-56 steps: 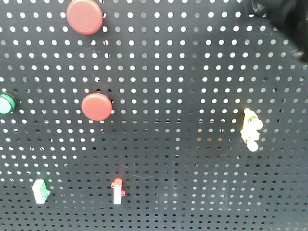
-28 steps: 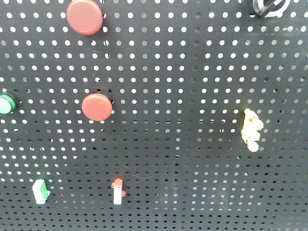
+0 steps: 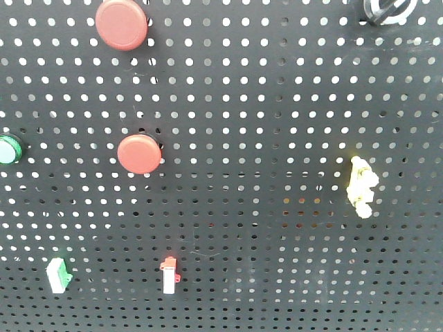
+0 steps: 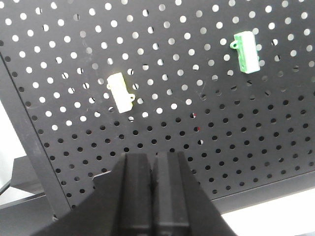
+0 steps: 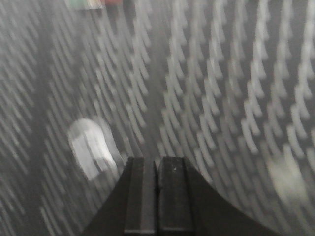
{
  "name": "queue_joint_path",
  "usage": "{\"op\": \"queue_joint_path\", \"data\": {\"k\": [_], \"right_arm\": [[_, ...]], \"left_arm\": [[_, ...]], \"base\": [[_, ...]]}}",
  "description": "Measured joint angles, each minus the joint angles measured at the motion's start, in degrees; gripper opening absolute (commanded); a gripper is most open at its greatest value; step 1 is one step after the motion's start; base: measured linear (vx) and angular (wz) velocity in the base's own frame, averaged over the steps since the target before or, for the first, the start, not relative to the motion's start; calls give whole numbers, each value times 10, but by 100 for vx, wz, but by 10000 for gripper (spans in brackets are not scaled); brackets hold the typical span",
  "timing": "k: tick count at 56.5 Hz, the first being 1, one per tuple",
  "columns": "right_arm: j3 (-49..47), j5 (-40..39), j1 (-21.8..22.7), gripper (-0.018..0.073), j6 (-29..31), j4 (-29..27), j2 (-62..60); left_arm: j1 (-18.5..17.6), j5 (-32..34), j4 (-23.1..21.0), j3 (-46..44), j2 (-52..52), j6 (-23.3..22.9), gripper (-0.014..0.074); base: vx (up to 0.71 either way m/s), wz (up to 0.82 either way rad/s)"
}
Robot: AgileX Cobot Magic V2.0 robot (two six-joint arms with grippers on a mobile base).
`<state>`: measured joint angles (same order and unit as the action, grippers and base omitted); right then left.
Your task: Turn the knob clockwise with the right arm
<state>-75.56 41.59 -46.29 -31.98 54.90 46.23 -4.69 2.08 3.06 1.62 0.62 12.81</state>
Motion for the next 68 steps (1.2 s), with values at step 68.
{"op": "queue_joint_path", "data": {"k": [68], "right_arm": [[205,27,0,-8,121,-349,-106]], "left_arm": [[0,0,0,0,0,0,-6]], "base": [[0,0]]}}
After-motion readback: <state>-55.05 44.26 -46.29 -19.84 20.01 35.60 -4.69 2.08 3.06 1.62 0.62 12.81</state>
